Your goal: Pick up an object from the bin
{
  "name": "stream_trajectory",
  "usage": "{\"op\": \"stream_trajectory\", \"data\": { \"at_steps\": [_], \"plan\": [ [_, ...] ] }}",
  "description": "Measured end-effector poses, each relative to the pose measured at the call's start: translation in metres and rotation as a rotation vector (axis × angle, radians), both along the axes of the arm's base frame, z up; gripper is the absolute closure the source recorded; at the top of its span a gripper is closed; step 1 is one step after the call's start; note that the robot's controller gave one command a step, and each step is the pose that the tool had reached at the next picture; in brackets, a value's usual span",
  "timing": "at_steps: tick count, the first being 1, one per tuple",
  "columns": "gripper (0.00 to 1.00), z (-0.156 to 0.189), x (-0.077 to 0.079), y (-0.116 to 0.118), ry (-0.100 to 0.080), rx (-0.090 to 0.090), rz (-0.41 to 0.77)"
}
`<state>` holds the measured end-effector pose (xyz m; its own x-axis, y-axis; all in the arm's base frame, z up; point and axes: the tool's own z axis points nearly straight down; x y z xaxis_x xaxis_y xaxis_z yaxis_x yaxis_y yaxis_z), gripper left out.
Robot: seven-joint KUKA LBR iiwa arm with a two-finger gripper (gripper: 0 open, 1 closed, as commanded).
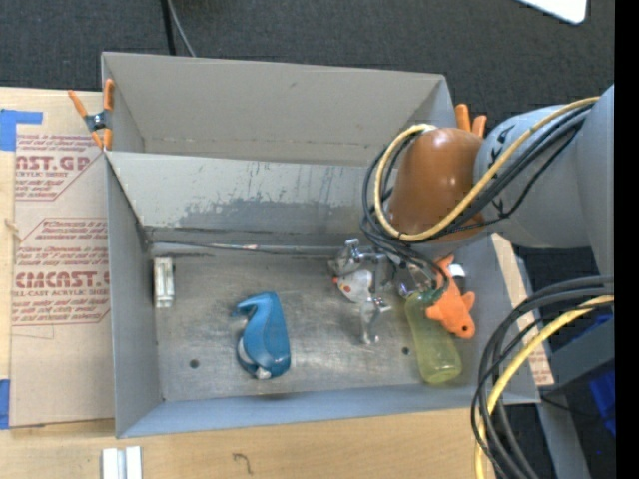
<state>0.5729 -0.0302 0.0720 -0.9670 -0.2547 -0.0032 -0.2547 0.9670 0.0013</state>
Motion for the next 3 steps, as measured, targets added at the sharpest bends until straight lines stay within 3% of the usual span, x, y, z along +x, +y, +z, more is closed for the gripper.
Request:
{"op": "stream_trajectory", "data": {
  "at_steps": [1,3],
  "plan": [
    [1.0,0.002,0.0069,-0.0045,-0.014,-0.002,0.168],
    [1.0,0.0058,0.0051,-0.0044,-0.006,-0.001,0.168]
  ]
}}
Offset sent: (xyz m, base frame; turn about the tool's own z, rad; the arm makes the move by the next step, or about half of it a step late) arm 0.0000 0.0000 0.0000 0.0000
